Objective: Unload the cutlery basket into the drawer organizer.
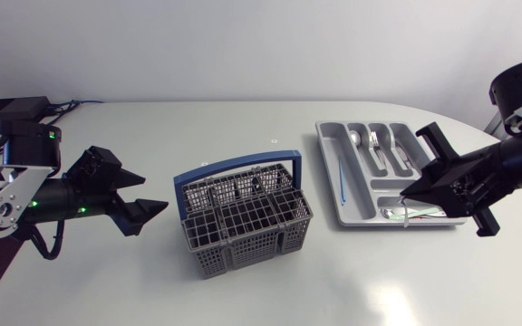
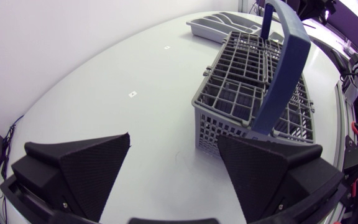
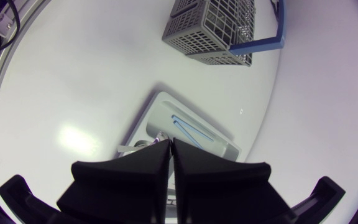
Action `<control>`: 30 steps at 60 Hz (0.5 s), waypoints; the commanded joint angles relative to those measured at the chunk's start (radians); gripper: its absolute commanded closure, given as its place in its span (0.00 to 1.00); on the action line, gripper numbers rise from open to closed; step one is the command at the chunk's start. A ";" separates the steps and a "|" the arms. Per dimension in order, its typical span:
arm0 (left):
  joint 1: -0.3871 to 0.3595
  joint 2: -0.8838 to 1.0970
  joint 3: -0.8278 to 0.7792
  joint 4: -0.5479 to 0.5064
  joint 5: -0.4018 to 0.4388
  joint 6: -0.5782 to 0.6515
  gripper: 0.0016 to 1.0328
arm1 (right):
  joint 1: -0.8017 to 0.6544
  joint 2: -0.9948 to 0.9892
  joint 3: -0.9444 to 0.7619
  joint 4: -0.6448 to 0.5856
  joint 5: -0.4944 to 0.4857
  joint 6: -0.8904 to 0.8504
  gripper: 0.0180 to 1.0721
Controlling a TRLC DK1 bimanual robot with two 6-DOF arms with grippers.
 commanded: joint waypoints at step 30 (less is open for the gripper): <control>-0.005 0.172 0.085 0.009 -0.011 0.017 0.05 | -0.053 0.330 0.253 -0.065 0.040 -0.069 0.95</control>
